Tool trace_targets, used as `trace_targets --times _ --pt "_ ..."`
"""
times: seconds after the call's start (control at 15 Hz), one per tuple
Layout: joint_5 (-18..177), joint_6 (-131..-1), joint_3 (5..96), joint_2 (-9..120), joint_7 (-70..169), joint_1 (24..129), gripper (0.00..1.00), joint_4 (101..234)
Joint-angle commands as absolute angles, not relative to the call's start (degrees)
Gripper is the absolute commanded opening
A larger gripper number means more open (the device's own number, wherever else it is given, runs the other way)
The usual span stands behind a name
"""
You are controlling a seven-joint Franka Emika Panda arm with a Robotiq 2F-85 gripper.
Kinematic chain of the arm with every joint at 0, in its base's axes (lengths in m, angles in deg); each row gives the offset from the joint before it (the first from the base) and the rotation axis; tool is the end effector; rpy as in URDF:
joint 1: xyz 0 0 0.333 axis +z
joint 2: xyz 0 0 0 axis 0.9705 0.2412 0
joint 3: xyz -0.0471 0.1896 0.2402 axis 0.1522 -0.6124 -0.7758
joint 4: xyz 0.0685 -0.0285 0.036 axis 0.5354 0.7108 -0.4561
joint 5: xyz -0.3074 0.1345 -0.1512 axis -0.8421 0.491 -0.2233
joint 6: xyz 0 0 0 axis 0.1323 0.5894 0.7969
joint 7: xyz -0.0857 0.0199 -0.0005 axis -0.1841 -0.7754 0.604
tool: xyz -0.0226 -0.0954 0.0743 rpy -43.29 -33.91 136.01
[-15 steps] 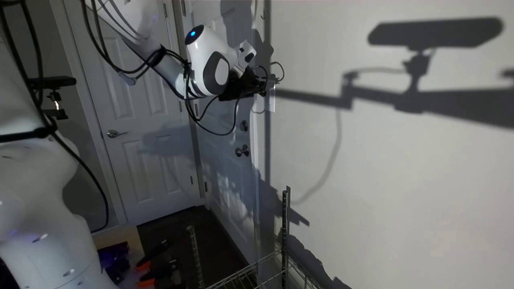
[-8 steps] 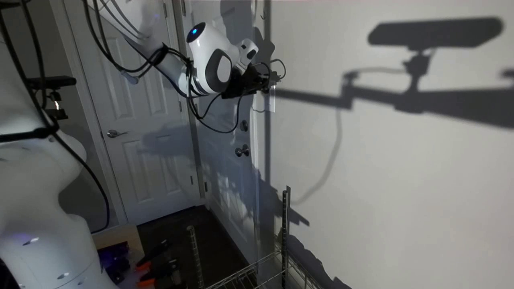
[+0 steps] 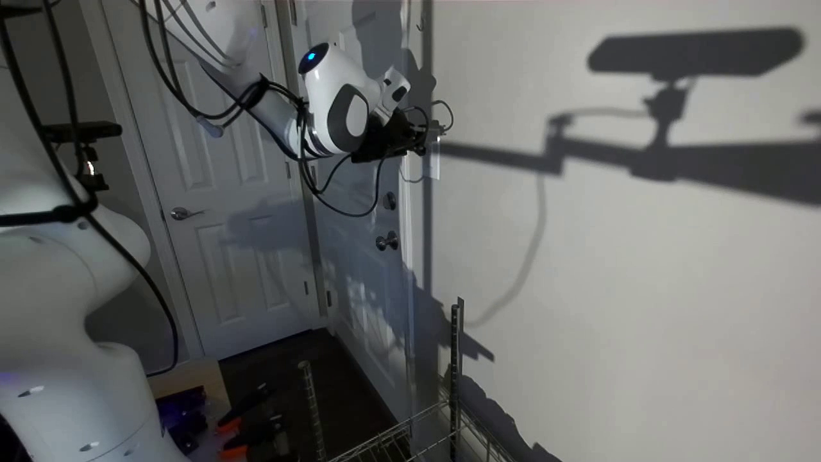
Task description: Turn on the light switch.
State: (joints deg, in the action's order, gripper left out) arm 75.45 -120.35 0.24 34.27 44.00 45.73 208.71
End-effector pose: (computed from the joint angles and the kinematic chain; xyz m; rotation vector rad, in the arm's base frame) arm 0.5155 0.1682 0.4893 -2.6378 -0.6168 -1.5316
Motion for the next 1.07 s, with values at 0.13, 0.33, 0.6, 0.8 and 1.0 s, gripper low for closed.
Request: trace_targets --times 0.13,0.33,0.6,0.8,1.0 --pt "74.8 -119.7 -8.0 33.1 43.1 38.7 0.06 208.2" --pt "75.2 -118.8 -12.7 32.3 43.5 33.0 0.06 207.0" --pt "74.8 -116.3 -21.1 31.1 45.2 23.5 0.06 204.7" --pt "74.4 -115.7 -28.9 29.0 46.3 15.7 0.06 204.8" --pt "75.6 -113.5 -36.2 28.1 46.8 9.8 0.06 204.4"
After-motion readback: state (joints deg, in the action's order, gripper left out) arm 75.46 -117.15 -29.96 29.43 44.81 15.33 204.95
